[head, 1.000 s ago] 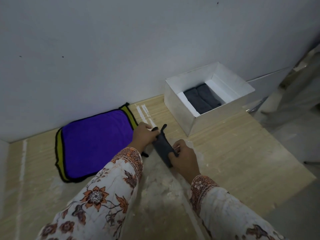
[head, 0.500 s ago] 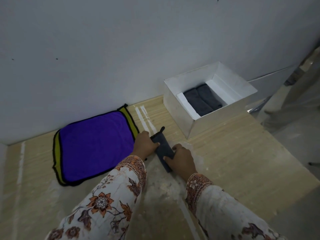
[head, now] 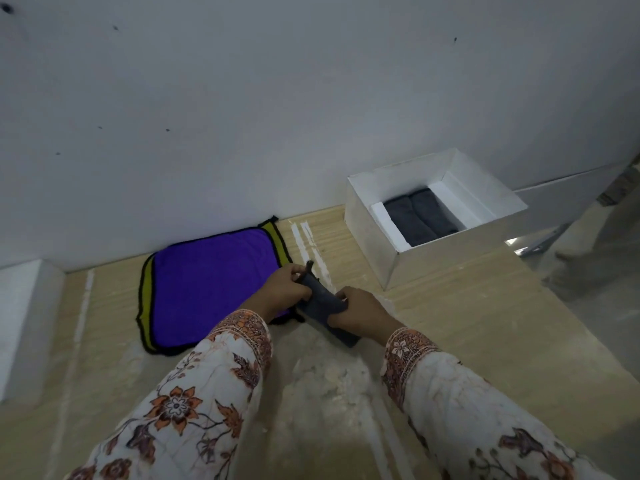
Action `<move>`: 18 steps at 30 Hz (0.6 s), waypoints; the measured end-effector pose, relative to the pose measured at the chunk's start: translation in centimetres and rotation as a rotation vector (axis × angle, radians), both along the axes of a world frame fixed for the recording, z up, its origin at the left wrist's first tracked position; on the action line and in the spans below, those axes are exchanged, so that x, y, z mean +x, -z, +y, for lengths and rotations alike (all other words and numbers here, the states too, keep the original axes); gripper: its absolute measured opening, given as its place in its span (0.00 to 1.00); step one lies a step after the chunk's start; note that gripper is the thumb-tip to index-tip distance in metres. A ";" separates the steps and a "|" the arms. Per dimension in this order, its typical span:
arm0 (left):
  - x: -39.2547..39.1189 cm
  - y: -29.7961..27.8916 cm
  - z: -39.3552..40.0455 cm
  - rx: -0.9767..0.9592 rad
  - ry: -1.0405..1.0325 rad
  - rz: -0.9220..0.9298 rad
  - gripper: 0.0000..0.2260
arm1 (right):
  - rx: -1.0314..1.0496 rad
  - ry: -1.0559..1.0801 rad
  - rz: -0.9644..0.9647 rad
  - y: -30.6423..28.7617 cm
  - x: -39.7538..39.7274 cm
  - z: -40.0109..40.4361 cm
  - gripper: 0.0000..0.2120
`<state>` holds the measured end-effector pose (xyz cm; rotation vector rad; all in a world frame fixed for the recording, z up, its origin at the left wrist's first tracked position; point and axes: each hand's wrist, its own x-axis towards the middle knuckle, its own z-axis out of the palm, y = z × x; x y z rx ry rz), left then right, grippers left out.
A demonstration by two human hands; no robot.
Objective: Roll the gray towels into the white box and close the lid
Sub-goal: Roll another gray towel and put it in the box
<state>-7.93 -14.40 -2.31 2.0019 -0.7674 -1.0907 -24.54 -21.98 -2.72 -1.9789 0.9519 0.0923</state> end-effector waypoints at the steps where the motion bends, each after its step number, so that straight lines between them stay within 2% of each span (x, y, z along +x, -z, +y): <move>1: 0.2 -0.8 0.2 -0.007 0.003 0.037 0.18 | 0.000 -0.023 -0.016 -0.7 0.2 -0.3 0.15; 4: 0.9 -3.3 0.6 -0.035 0.030 0.153 0.22 | 0.002 -0.101 -0.037 -3.2 0.7 -1.5 0.19; 7: 1.1 -6.3 0.6 -0.013 0.071 0.193 0.31 | -0.044 -0.184 -0.066 -6.4 1.1 -2.6 0.26; 10: 0.9 -9.0 0.2 -0.007 0.108 0.195 0.38 | -0.152 -0.251 -0.112 -9.6 1.4 -4.0 0.25; 13: 0.4 -11.0 -0.7 -0.031 0.151 0.109 0.35 | -0.240 -0.291 -0.098 -12.3 1.1 -5.9 0.25; 18: -0.8 -12.6 -3.7 -0.020 0.214 -0.105 0.16 | -0.257 -0.263 -0.129 -15.4 -0.7 -9.9 0.17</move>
